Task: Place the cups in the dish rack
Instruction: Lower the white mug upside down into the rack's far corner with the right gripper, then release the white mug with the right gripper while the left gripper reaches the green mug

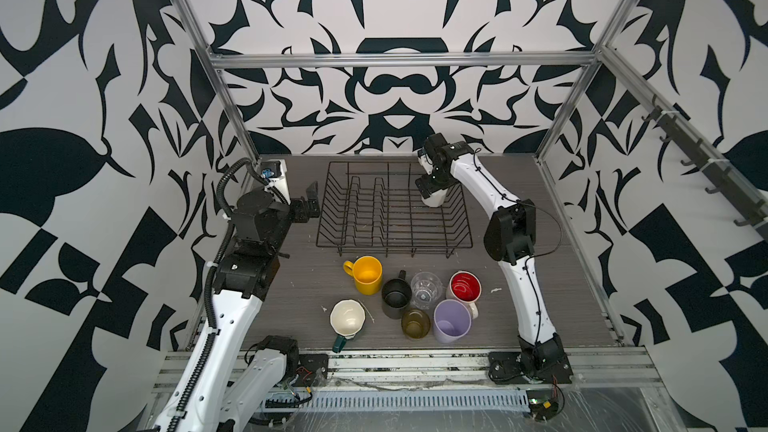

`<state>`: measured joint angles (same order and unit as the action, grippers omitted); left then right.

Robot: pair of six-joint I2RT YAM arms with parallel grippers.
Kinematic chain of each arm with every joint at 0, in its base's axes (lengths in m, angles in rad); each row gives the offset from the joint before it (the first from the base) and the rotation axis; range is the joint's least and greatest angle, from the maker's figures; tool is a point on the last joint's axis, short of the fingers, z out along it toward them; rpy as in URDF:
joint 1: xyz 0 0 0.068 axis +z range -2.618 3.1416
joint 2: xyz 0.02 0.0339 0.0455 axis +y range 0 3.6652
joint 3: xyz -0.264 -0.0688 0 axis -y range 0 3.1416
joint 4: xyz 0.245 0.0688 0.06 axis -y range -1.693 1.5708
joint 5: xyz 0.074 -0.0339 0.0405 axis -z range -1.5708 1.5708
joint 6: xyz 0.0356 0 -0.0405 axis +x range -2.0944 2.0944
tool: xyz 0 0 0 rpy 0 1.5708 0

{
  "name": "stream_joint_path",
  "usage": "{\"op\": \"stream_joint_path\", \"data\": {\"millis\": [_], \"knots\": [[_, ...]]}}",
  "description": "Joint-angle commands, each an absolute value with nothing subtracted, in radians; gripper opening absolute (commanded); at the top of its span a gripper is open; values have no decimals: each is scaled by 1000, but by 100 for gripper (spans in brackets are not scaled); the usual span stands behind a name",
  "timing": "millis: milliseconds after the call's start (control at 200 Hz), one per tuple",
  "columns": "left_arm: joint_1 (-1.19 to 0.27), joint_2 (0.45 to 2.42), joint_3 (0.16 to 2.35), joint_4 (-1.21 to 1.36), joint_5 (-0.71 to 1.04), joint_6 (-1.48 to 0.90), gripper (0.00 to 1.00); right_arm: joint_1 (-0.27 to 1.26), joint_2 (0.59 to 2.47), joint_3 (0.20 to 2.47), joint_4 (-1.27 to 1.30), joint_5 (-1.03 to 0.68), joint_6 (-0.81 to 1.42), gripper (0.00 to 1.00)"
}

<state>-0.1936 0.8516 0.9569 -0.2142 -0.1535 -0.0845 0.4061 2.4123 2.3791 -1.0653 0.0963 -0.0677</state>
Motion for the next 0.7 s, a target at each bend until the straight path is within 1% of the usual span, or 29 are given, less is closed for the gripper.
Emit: {"op": "stream_joint_path", "data": {"millis": [0,185,445,560,695], "knots": [[-189,839,955,-230,-165,-82,99,403,2302,2375,-1030,92,-62,94],[-189,841,959,-235,-178,-90,99,404,2246,2305,-973,116,-53,94],[-189,831,976,-307,-192,-143,100,403,2091,2139,-828,111,-25,95],[-189,812,1004,-443,-197,-203,100,404,2014,2061,-776,80,-7,95],[-189,784,1046,-654,-173,-283,98,403,1919,1947,-706,27,26,95]]}}
